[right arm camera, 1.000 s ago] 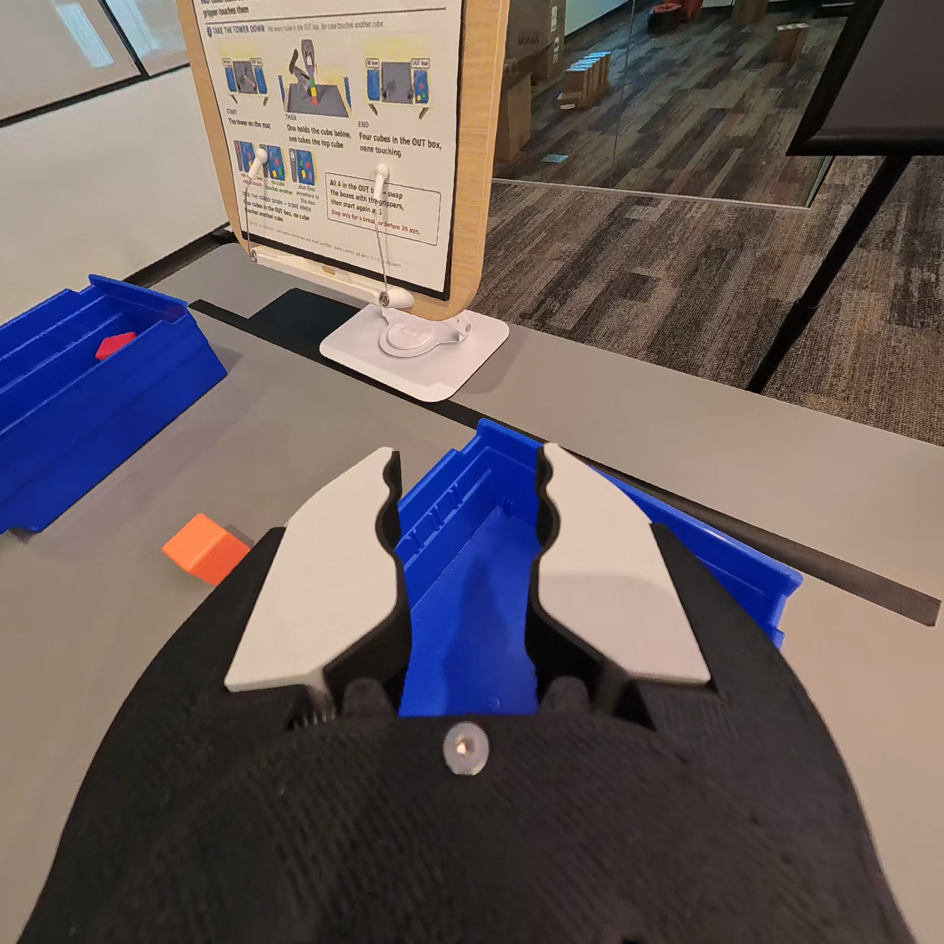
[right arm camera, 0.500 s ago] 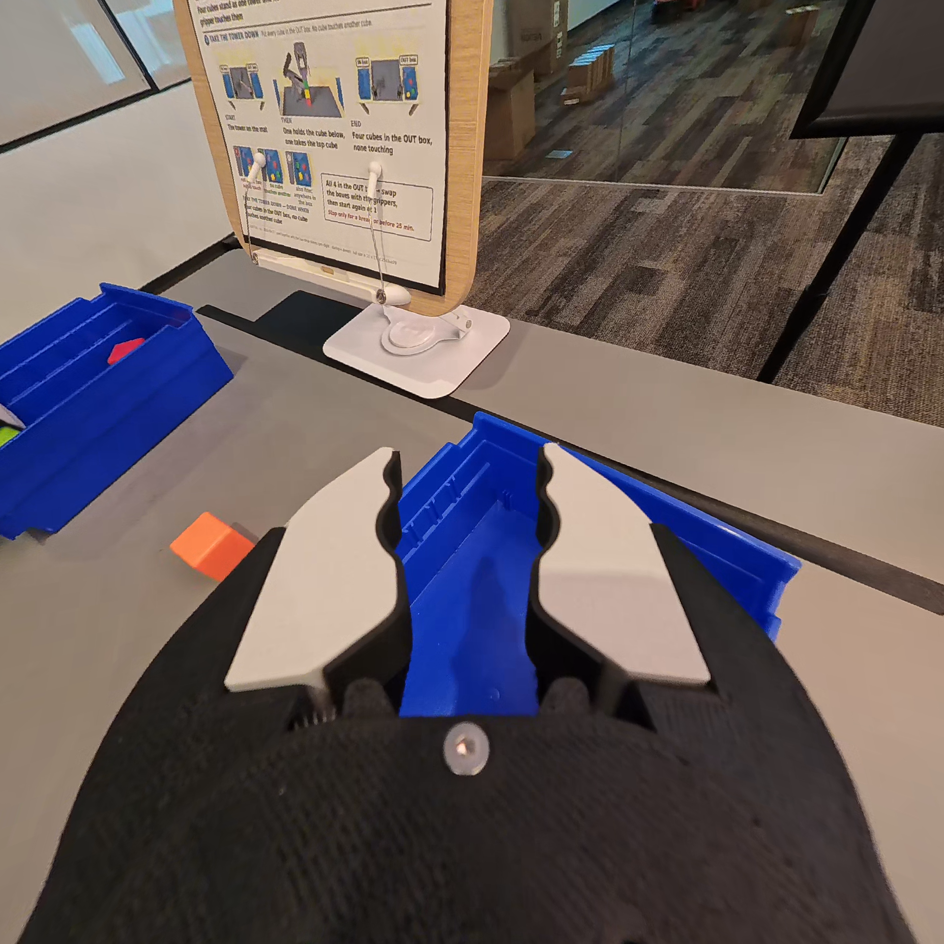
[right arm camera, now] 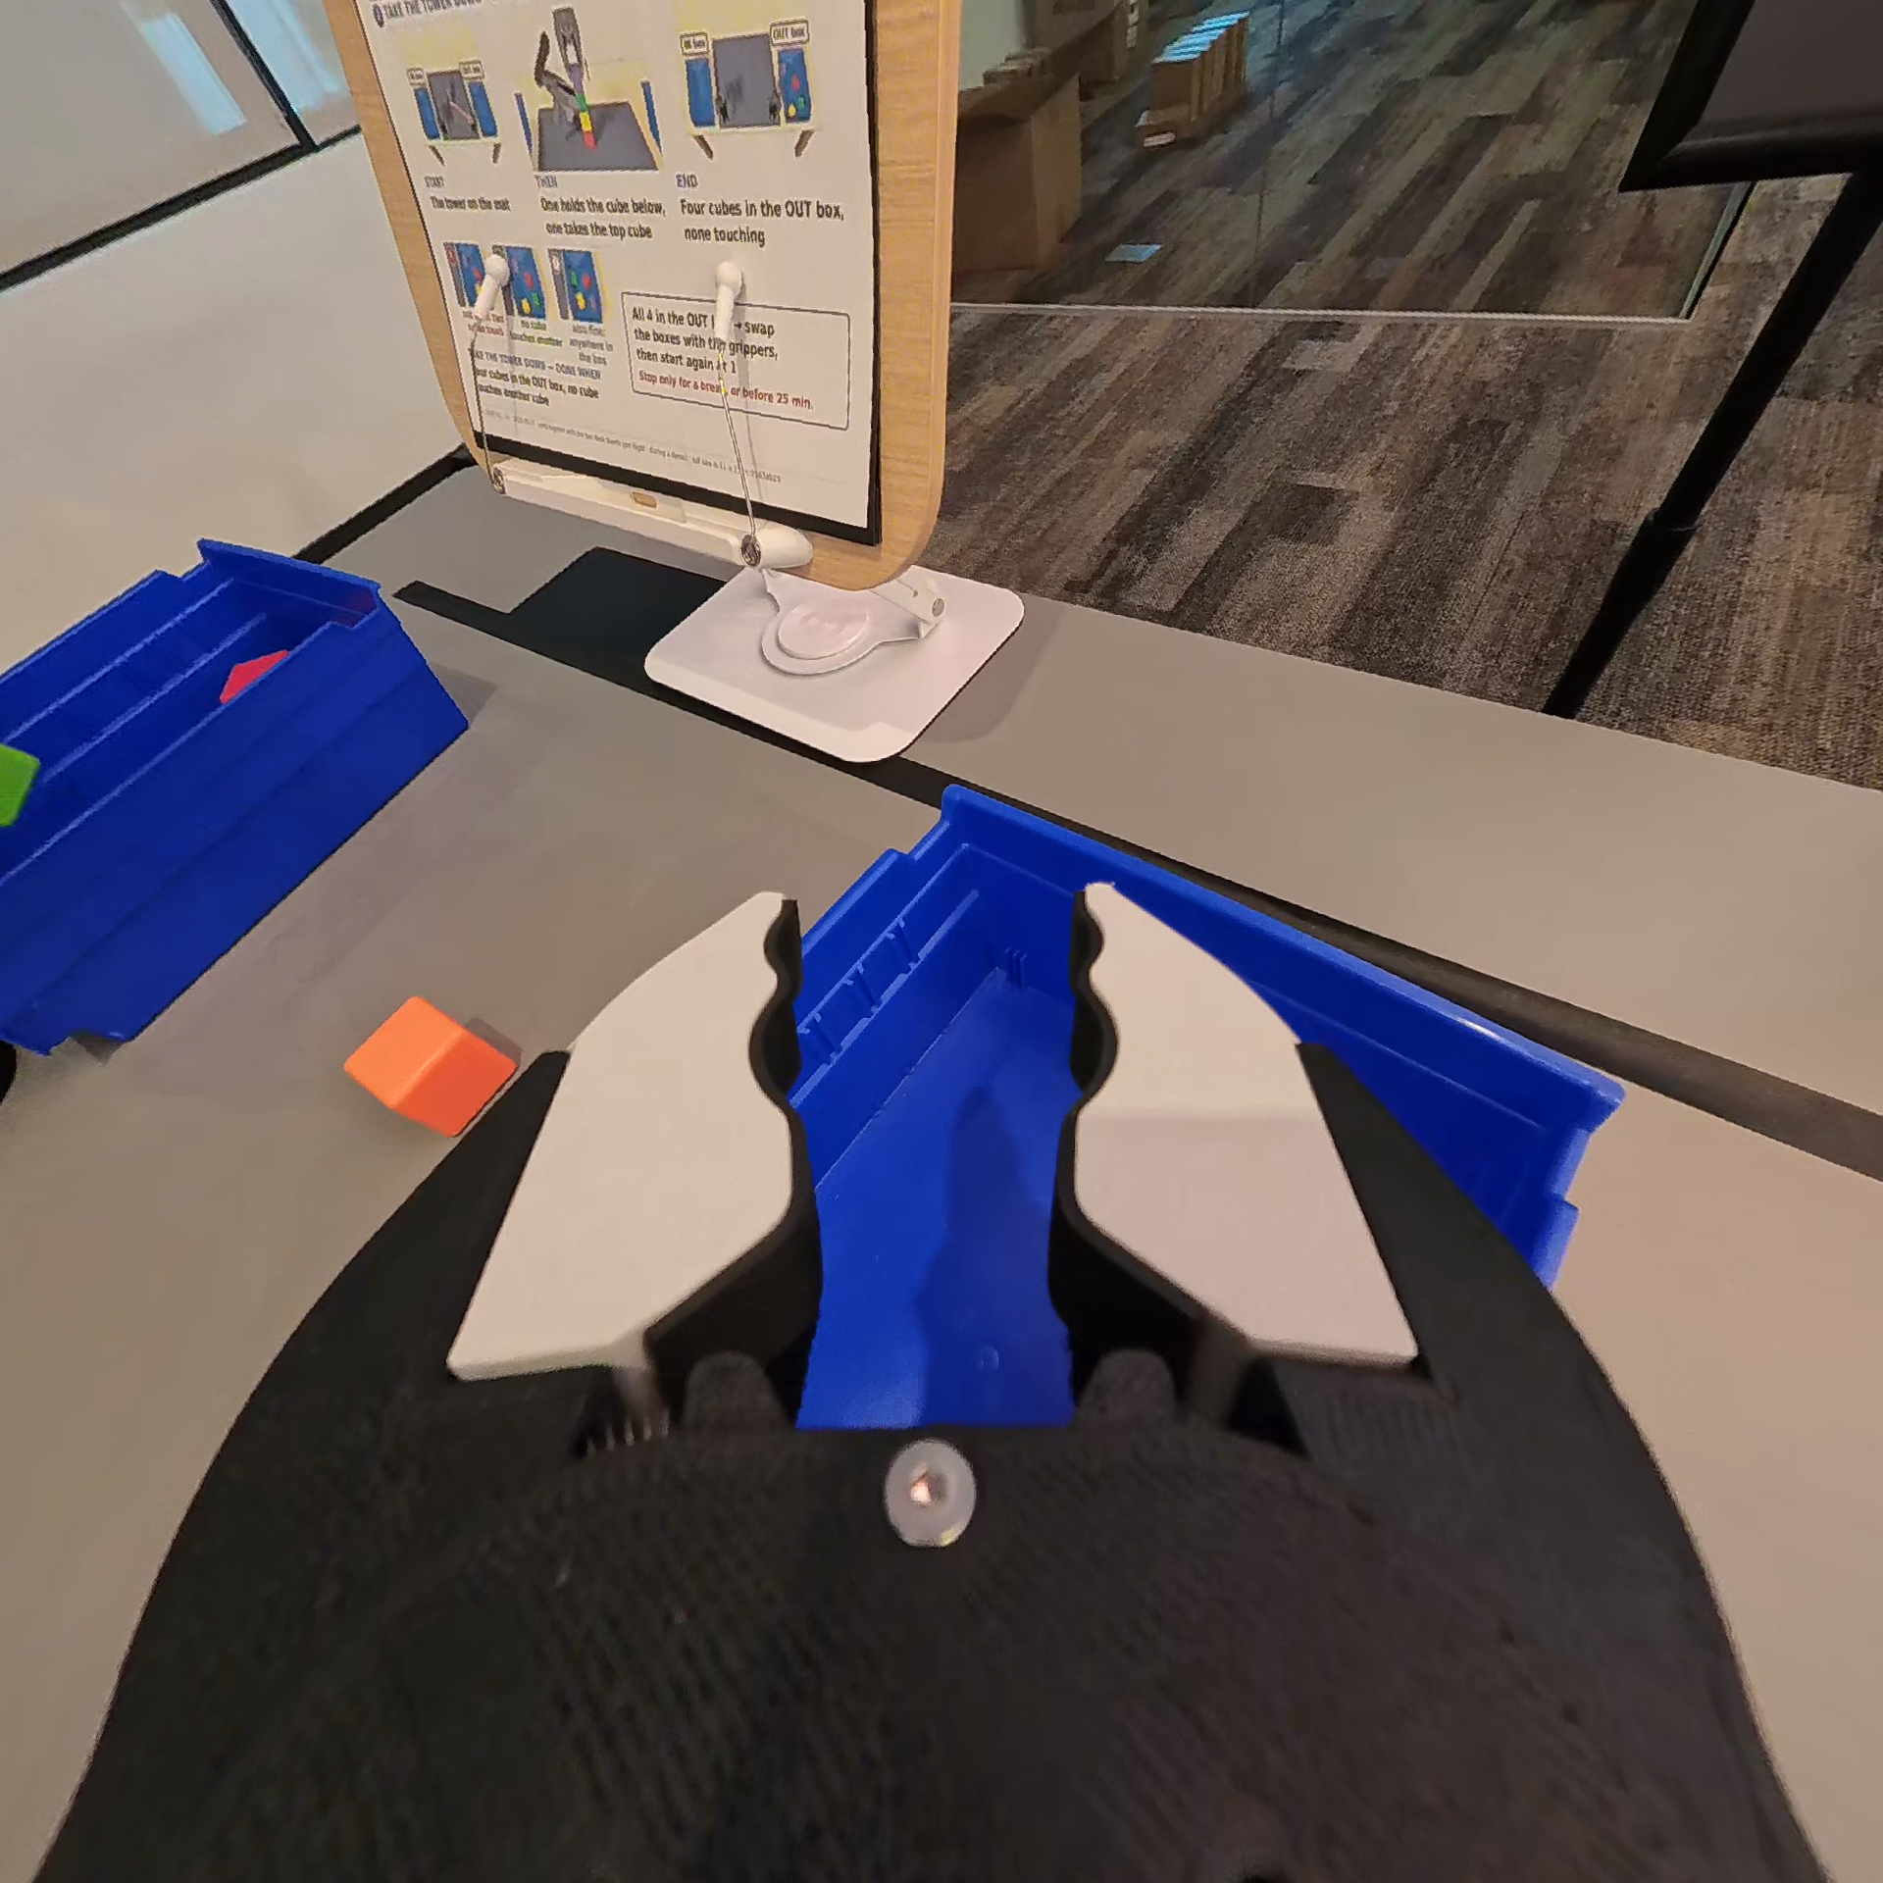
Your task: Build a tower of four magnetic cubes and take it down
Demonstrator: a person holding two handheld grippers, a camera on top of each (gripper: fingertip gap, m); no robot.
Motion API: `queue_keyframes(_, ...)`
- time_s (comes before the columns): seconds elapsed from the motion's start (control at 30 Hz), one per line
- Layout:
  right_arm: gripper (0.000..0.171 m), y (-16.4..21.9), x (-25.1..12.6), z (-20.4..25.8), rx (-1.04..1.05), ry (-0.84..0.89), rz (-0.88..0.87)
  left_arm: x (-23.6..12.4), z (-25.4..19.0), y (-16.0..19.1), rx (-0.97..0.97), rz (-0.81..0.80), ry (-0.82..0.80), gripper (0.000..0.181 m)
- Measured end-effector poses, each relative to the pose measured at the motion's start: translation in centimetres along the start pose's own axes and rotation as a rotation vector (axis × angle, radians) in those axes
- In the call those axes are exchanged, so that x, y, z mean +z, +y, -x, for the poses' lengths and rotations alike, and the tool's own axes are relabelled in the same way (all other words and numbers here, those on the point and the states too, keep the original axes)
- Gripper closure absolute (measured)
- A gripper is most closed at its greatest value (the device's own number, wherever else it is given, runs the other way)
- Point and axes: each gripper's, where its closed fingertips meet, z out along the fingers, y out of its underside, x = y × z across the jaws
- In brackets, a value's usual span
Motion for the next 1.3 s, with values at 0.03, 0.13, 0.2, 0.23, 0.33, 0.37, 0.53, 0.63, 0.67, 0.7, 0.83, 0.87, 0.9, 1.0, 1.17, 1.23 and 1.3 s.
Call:
queue_keyframes(0.03, 0.119, 0.0, 0.0, 0.0, 0.002, -0.001, 0.001, -0.6, 0.1, -0.4, -0.004, -0.019, 0.001, 0.134)
queue_keyframes(0.13, 0.119, 0.0, -0.2, -0.2, 0.011, -0.003, -0.008, -2.3, 0.6, -1.6, -0.007, -0.071, -0.014, 0.134)
queue_keyframes(0.2, 0.119, -0.1, -0.3, -0.3, 0.017, -0.005, -0.014, -3.5, 1.0, -2.4, 0.005, -0.091, -0.032, 0.134)
queue_keyframes(0.23, 0.119, -0.1, -0.3, -0.4, 0.018, -0.005, -0.015, -4.1, 1.1, -2.9, 0.014, -0.103, -0.042, 0.134)
queue_keyframes(0.33, 0.119, -0.1, -0.3, -0.4, 0.021, -0.008, -0.015, -6.2, 0.9, -5.7, 0.051, -0.16, -0.045, 0.134)
queue_keyframes(0.37, 0.119, -0.1, -0.3, -0.4, 0.02, -0.009, -0.014, -6.9, 0.4, -7.0, 0.067, -0.189, -0.035, 0.134)
queue_keyframes(0.53, 0.119, 0.0, -0.1, 0.0, 0.012, -0.016, -0.006, -9.1, -3.7, -15.4, 0.195, -0.368, 0.046, 0.134)
queue_keyframes(0.63, 0.119, 0.0, 0.0, 0.2, 0.007, -0.021, 0.0, -9.3, -6.7, -20.5, 0.249, -0.48, 0.115, 0.134)
queue_keyframes(0.67, 0.119, 0.1, 0.0, 0.2, 0.007, -0.023, 0.0, -9.2, -7.6, -22.1, 0.25, -0.522, 0.145, 0.134)
queue_keyframes(0.7, 0.119, 0.1, 0.0, 0.3, 0.007, -0.027, 0.001, -8.9, -8.5, -23.6, 0.249, -0.558, 0.178, 0.134)
queue_keyframes(0.83, 0.119, 0.1, 0.0, 0.3, 0.01, -0.035, -0.003, -6.4, -10.8, -27.1, 0.246, -0.616, 0.267, 0.134)
queue_keyframes(0.87, 0.119, 0.1, -0.1, 0.3, 0.012, -0.036, -0.005, -5.7, -11.2, -27.5, 0.238, -0.62, 0.295, 0.134)
queue_keyframes(0.9, 0.119, 0.0, -0.1, 0.2, 0.014, -0.037, -0.007, -5.0, -11.5, -27.9, 0.229, -0.623, 0.321, 0.134)
queue_keyframes(1.0, 0.119, 0.1, -0.2, 0.1, 0.019, -0.038, -0.009, -3.2, -12.0, -28.7, 0.201, -0.626, 0.367, 0.134)
queue_keyframes(1.17, 0.119, 0.2, -0.1, 0.0, 0.023, -0.038, -0.003, -1.3, -12.5, -29.3, 0.199, -0.611, 0.393, 0.134)
queue_keyframes(1.23, 0.119, 0.2, 0.0, 0.0, 0.022, -0.04, 0.001, -0.8, -12.5, -29.4, 0.195, -0.61, 0.4, 0.134)
queue_keyframes(1.3, 0.119, 0.3, 0.1, 0.1, 0.02, -0.042, 0.009, -0.3, -12.5, -29.4, 0.191, -0.603, 0.398, 0.134)
